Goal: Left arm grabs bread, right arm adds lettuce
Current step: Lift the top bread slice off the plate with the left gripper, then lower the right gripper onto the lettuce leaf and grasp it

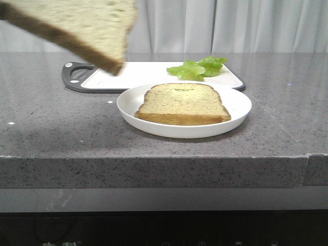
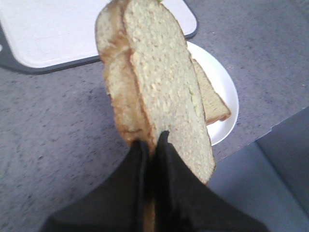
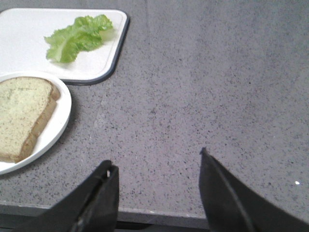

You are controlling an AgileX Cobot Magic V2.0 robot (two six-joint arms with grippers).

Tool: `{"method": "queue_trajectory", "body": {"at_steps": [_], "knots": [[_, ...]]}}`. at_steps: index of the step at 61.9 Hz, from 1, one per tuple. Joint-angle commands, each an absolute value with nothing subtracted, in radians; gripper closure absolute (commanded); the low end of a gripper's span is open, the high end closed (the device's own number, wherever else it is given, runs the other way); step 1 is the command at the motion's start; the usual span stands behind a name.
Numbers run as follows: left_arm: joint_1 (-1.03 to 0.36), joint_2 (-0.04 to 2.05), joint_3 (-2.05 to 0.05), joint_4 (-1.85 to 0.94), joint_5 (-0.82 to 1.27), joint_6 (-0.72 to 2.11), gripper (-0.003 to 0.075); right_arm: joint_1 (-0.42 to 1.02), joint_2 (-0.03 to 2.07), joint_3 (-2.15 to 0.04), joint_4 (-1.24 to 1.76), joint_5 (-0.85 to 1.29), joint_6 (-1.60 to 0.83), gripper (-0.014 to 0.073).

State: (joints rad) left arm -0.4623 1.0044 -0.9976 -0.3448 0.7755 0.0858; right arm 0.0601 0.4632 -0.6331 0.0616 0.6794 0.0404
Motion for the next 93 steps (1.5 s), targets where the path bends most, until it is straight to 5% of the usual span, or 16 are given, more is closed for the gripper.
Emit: {"method": "queue_trajectory", "body": {"at_steps": [1,30,67,93], "knots": [[-0.468,0.901,-0.976,-0.238,0.721,-0.02,0.0741,0.054,0.505,-0.671,0.104,0.601,0.036,0.0188],[-0.468,0.758,-0.895,-0.167,0.722,-0.084,0.0741,0.054,1.024,-0.882,0.582,0.601,-0.292,0.0188],[-0.468,0.758,-0.895,-0.167,0.722,-0.082,0.0741,0.054,1.696,-1.442,0.781,0.588,-0.424,0.0188],[-0.468,0.758,-0.895,-0.167,0.722,-0.082,0.0741,0.081,1.964,-1.695,0.804,0.602,-0.432,0.0188]]}}
